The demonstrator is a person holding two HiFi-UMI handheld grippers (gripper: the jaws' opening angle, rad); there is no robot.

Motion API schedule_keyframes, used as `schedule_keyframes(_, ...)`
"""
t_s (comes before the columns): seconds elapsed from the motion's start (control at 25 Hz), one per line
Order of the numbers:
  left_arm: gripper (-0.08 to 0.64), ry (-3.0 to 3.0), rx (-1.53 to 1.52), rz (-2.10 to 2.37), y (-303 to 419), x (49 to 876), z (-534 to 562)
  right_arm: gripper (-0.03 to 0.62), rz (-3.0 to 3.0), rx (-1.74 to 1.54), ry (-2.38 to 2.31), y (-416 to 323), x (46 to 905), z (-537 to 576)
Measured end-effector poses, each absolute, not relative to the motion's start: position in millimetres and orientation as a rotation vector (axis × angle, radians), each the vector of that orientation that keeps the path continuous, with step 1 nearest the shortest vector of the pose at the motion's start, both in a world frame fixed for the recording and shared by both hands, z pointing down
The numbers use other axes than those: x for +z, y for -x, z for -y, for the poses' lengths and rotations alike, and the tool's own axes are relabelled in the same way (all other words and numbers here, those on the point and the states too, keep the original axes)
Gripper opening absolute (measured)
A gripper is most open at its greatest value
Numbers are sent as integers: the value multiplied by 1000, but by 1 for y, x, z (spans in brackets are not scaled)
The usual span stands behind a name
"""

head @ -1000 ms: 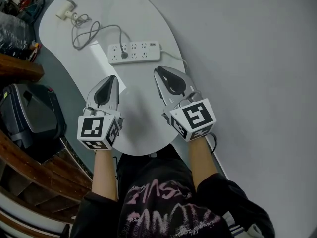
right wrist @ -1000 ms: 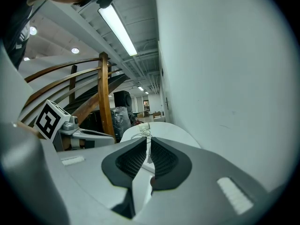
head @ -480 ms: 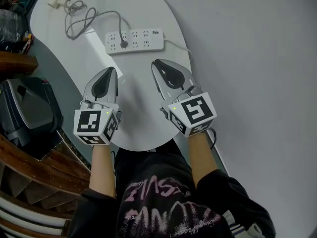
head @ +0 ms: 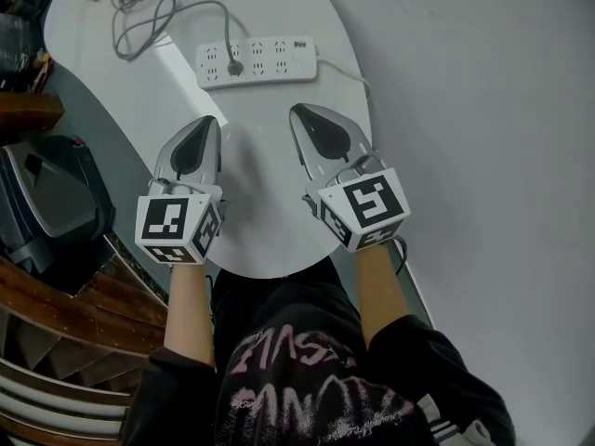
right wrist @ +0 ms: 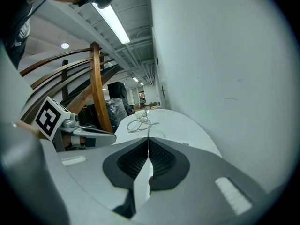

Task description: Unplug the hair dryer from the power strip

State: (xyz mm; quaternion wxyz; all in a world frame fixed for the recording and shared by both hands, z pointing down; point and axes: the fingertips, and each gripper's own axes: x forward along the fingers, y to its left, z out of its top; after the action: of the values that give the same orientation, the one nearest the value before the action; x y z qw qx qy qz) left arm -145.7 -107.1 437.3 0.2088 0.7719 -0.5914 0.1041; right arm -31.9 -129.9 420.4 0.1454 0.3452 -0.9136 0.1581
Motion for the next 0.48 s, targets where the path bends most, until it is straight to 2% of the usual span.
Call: schedule_keyframes(0.48,0,-2133,322,1610,149,454,106,11,2599,476,-1010,34,432,134)
